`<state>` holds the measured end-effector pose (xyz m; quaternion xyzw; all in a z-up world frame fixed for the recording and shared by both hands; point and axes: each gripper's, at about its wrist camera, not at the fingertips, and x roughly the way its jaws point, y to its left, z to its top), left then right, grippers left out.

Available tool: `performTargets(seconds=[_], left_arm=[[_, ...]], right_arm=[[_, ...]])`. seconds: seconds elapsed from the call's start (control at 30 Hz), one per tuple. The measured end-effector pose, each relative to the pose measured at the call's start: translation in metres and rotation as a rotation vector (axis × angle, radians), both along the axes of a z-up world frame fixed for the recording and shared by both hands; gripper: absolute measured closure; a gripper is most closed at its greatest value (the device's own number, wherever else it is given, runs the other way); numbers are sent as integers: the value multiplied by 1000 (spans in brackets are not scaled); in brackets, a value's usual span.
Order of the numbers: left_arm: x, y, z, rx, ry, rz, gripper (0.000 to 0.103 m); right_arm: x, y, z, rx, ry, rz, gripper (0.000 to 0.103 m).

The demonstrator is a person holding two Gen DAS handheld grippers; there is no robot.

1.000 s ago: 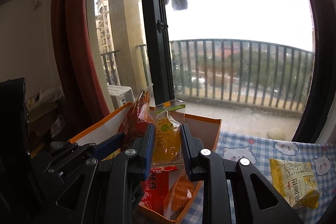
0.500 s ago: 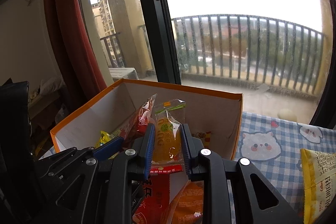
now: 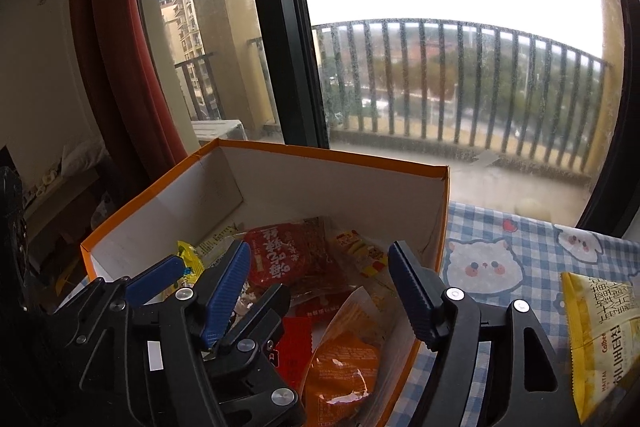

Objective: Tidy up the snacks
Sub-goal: 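Lower both snacks into the orange box and open both tools, then withdraw both open tools from the box toward the yellow chip bag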

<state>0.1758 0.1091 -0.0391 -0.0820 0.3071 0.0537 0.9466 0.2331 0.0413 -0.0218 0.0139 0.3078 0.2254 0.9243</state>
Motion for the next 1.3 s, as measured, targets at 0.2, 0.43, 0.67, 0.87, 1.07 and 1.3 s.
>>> performTargets(seconds=[0.2, 0.43, 0.67, 0.87, 1.07, 1.3], left_arm=[[2, -1, 2, 10, 22, 34, 14], [-10, -15, 12, 53, 31, 23, 14], [-31, -29, 19, 50, 13, -1, 13], [-44, -44, 24, 49, -1, -20, 12], [-60, -65, 31, 73, -27, -54, 9], [-75, -87, 36, 57, -40, -108, 8]], right_arm=[[-2, -4, 2, 1, 0, -79, 15], [-12, -18, 7, -13, 44, -120, 12], [-35, -31, 16, -34, 14, -131, 10], [-53, -46, 23, -46, -3, -125, 10], [-69, -64, 28, -39, -23, -127, 9], [-86, -86, 32, -45, -38, -144, 8]])
